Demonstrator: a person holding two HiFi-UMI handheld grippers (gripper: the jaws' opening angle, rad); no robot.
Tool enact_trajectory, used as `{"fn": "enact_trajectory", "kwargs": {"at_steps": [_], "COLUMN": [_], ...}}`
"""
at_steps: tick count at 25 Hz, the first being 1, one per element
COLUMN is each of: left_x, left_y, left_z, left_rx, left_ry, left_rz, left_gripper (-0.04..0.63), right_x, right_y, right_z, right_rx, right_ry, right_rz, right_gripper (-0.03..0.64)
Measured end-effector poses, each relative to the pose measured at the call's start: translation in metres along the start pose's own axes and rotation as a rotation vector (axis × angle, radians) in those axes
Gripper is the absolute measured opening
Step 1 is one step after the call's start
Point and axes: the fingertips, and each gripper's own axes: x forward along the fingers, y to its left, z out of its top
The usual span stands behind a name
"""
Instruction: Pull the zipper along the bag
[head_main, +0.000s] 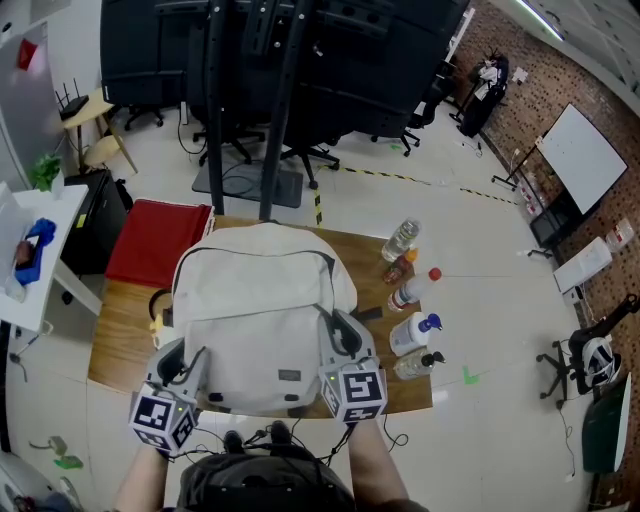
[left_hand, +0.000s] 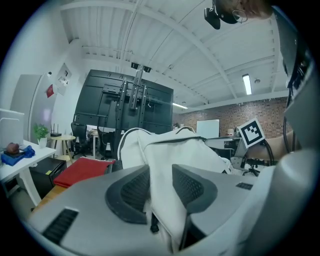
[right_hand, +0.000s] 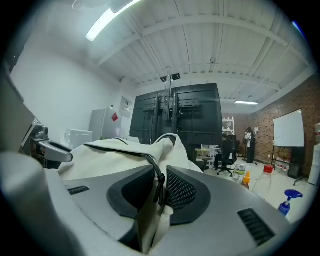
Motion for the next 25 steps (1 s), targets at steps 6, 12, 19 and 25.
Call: {"fn": "enact_trajectory", "kwargs": {"at_steps": [6, 12, 19, 25], "left_x": [-0.001, -0.01, -0.024, -0.027], "left_y": [-0.006, -0.002, -0.01, -0.027], "left_z": [-0.001, 0.011, 0.046, 0.059], "left_rx": [0.003, 0.014, 0.008, 0.046], "left_ry": [-0.006, -0.052, -0.142, -0.203], "left_rz": [-0.011, 0.019, 0.023, 0.005], "left_gripper": [0.261, 0.267, 0.267, 0.228], "right_x": [-0.007, -0.015, -0.031, -0.042], "right_y": [-0.002, 0.006, 0.015, 0.041], "right_z": [-0.001, 0.003, 0.024, 0.036], "right_rx": [0.051, 0.028, 0.028, 0.024], "right_ry": [-0.03, -0.046, -0.157, -0.219], "right_rz": [-0.011, -0.001, 0.003, 0.062], "right_gripper": [0.144, 0.202, 0.201, 0.138]}}
